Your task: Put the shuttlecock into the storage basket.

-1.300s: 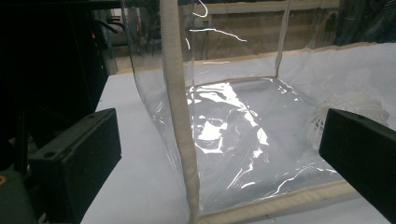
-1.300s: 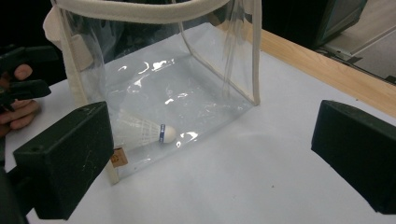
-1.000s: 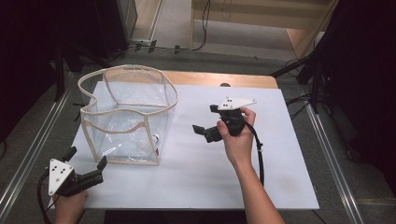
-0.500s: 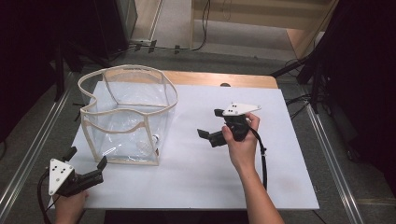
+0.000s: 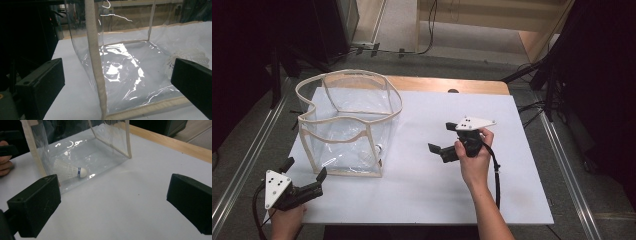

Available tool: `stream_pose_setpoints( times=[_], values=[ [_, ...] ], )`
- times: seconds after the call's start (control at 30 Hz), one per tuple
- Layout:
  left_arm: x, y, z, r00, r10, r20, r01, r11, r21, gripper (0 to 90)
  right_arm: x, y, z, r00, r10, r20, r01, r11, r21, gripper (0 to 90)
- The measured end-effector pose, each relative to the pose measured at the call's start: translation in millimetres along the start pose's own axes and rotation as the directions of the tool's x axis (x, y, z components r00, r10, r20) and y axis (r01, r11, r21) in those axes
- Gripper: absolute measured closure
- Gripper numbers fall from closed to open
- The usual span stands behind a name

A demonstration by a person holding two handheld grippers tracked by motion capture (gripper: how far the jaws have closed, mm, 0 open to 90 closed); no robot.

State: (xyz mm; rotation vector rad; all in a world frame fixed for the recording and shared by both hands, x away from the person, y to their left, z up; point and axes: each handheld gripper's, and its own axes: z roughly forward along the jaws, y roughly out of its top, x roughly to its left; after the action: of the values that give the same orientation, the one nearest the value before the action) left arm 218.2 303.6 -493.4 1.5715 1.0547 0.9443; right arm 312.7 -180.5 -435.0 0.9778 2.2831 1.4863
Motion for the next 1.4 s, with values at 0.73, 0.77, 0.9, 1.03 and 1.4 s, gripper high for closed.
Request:
stream_pose_setpoints(
  times=[0.73, 0.77, 0.9, 1.03, 1.4],
  values=[
    [-0.4, -0.1, 0.1, 1.0, 0.003, -0.001, -0.003, 1.0, 0.001, 0.0, -12.2, -33.1, -16.9, 0.998, 0.042, 0.047, -0.042, 0.9991, 0.005, 0.0],
    [-0.5, -0.1, 0.1, 1.0, 0.003, -0.001, -0.003, 1.0, 0.001, 0.0, -12.6, -34.4, -17.4, 0.9978, 0.044, 0.049, -0.045, 0.999, 0.009, 0.0],
    [-0.4, -0.1, 0.1, 1.0, 0.003, 0.0, -0.003, 1.0, 0.001, 0.0, -14.6, -40.0, -19.7, 0.9967, 0.052, 0.061, -0.053, 0.9984, 0.016, 0.0],
    [-0.6, -0.1, 0.2, 1.0, 0.001, -0.001, -0.001, 1.0, -0.001, 0.0, -16.1, -45.0, -22.9, 0.9956, 0.061, 0.071, -0.062, 0.998, 0.013, 0.0],
    [-0.4, -0.1, 0.2, 1.0, 0.006, 0.0, -0.006, 1.0, 0.0, 0.0, -21.4, -59.4, -35.5, 0.9923, 0.081, 0.094, -0.082, 0.9966, 0.007, 0.0]
  ],
)
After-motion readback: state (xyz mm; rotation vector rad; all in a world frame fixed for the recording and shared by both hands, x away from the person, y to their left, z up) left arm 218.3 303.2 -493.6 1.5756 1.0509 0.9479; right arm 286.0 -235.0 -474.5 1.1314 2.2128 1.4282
